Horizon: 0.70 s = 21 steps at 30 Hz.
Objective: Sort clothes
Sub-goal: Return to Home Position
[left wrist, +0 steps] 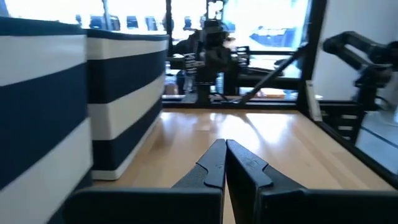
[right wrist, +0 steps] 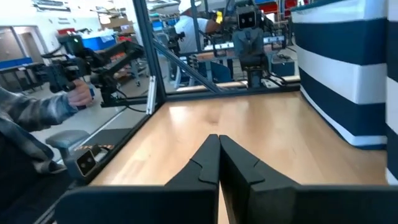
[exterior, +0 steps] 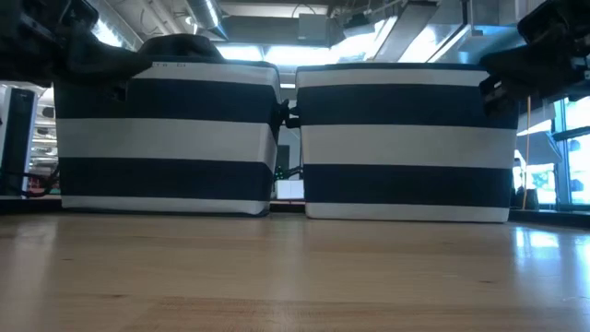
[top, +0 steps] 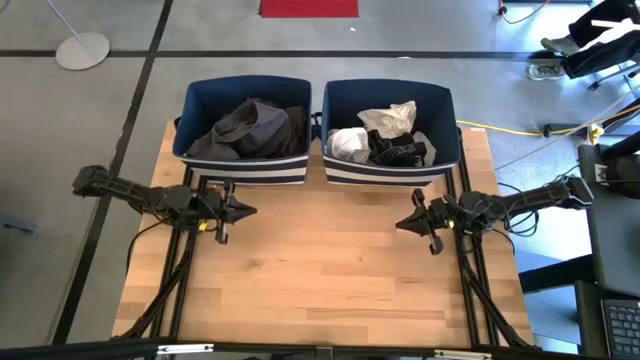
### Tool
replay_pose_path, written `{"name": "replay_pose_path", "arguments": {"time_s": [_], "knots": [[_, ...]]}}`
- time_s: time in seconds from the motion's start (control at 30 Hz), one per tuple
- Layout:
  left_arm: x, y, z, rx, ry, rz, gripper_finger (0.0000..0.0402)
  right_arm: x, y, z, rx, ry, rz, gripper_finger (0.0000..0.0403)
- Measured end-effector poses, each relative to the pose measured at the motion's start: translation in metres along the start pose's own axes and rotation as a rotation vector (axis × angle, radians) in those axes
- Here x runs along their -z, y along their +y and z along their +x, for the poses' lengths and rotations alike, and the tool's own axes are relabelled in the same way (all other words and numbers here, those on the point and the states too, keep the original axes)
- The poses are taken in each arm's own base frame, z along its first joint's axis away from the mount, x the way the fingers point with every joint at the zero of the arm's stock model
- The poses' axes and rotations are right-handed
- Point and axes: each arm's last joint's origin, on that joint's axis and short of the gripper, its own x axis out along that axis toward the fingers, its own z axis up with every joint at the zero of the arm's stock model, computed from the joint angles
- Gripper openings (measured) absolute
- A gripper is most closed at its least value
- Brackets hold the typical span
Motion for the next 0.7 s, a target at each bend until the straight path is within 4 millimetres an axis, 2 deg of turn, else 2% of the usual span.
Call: {"name": "replay_pose_path", "arguments": {"time_s": [0.43,0.7], "knots": [[0.005,0.015,-0.007,-0.125,0.043,0.005,0.0,0.003,-0.004,-0.013,0.042,0.018,0.0,0.0007],[0.004,0.016,-0.016,-0.062,0.012,-0.024,0.0,0.002,-0.003,-0.025,0.039,-0.008,-0.002,0.0007]]}}
